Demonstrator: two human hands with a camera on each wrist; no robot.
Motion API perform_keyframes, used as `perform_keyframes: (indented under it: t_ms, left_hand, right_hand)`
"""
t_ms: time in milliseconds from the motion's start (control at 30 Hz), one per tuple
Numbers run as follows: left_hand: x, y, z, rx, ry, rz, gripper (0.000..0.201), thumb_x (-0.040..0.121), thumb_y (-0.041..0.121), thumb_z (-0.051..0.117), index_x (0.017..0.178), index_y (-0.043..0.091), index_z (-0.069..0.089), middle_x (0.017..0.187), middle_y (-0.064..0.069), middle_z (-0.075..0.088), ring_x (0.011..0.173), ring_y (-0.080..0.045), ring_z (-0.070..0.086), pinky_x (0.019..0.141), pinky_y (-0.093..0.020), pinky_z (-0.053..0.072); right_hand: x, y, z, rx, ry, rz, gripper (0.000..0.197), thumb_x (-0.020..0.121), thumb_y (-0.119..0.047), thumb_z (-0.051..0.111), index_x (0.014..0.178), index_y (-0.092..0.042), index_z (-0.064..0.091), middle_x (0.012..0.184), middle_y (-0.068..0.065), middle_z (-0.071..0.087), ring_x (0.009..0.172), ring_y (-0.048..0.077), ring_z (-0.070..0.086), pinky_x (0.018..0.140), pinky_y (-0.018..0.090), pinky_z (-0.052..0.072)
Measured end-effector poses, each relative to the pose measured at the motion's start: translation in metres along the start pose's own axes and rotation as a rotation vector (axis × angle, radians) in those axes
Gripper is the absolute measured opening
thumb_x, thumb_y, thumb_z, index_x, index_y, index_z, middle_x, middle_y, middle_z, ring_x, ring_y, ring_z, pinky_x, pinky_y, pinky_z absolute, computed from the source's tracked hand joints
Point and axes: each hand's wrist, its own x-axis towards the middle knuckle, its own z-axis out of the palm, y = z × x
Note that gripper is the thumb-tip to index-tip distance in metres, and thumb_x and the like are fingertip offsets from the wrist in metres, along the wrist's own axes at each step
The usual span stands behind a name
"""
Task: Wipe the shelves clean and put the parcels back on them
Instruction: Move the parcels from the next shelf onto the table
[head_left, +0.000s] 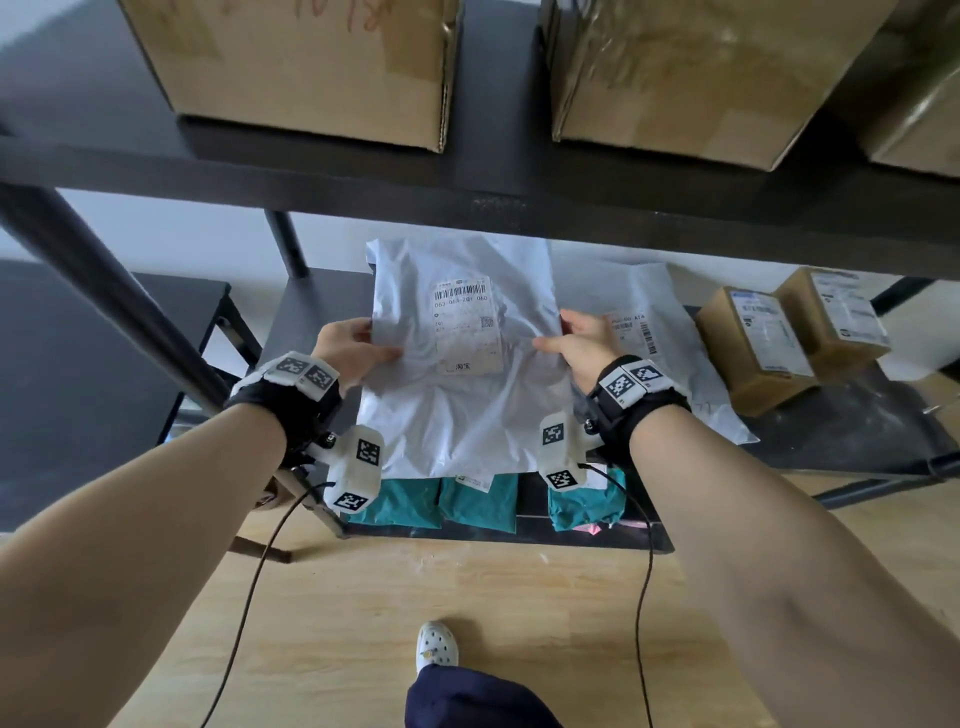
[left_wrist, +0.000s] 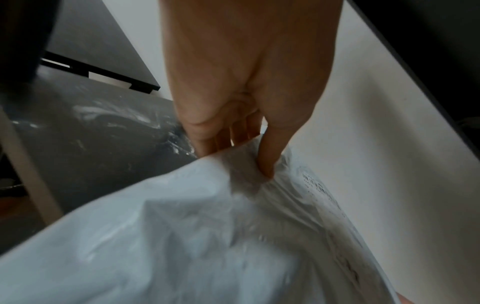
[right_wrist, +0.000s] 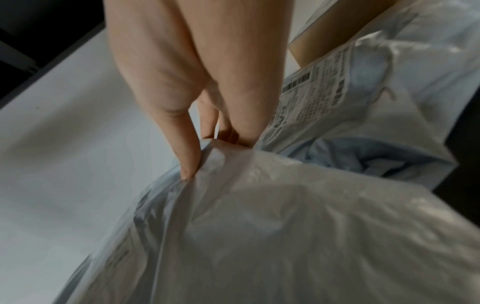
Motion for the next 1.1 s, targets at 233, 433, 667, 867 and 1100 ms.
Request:
perform_keyframes:
  t_ms: [233, 433, 667, 867, 1100]
  left_hand:
    - [-0.052, -0.005, -0.023, -0.097, -0.07, 0.001, 0.044, 0.082, -0.011, 0.063, 0.123, 0.007, 0.059, 0.1, -0.013, 0.066, 0.074, -0.022, 0.062, 0.052, -0.022, 0.057]
    - [-0.099, -0.031, -0.05, -0.128, -0.069, 0.002, 0.045, 0.08, -0.007, 0.067, 0.122, 0.007, 0.059, 0.106, -0.013, 0.066, 0.081, -0.025, 0.064, 0.059, -0.026, 0.059]
    - [-0.172, -0.081, -0.098, -0.166, -0.08, -0.029, 0.045, 0.079, -0.01, 0.065, 0.121, 0.004, 0.059, 0.1, -0.012, 0.068, 0.077, -0.022, 0.065, 0.053, -0.024, 0.056]
    - [-0.233, -0.12, -0.16, -0.172, -0.029, -0.071, 0.046, 0.08, -0.011, 0.064, 0.123, 0.002, 0.057, 0.102, -0.012, 0.067, 0.083, -0.026, 0.065, 0.068, -0.037, 0.058]
    - [-0.288, -0.151, -0.258, -0.137, 0.098, -0.059, 0.046, 0.08, -0.013, 0.062, 0.122, 0.006, 0.06, 0.1, -0.01, 0.067, 0.074, -0.019, 0.064, 0.055, -0.022, 0.056]
  right_hand:
    - [-0.063, -0.006, -0.016, 0.048, -0.072, -0.023, 0.066, 0.071, 0.011, 0.073, 0.132, -0.002, 0.053, 0.113, 0.011, 0.062, 0.094, 0.024, 0.063, 0.074, 0.027, 0.052]
    - [-0.123, 0.015, -0.014, 0.083, -0.111, -0.021, 0.07, 0.07, 0.012, 0.073, 0.133, -0.008, 0.052, 0.134, 0.016, 0.055, 0.118, 0.032, 0.056, 0.103, 0.045, 0.045]
    - [-0.215, 0.046, 0.013, 0.125, -0.197, 0.017, 0.073, 0.076, 0.018, 0.064, 0.137, -0.019, 0.05, 0.136, 0.015, 0.051, 0.12, 0.034, 0.055, 0.09, 0.047, 0.052]
    - [-0.293, 0.06, 0.059, 0.173, -0.301, 0.02, 0.067, 0.08, 0.021, 0.057, 0.137, -0.013, 0.048, 0.108, 0.011, 0.064, 0.082, 0.02, 0.064, 0.061, 0.034, 0.051]
    - [-0.339, 0.059, 0.149, 0.154, -0.428, 0.012, 0.077, 0.075, 0.025, 0.059, 0.142, -0.009, 0.043, 0.133, 0.019, 0.054, 0.108, 0.034, 0.059, 0.075, 0.039, 0.055]
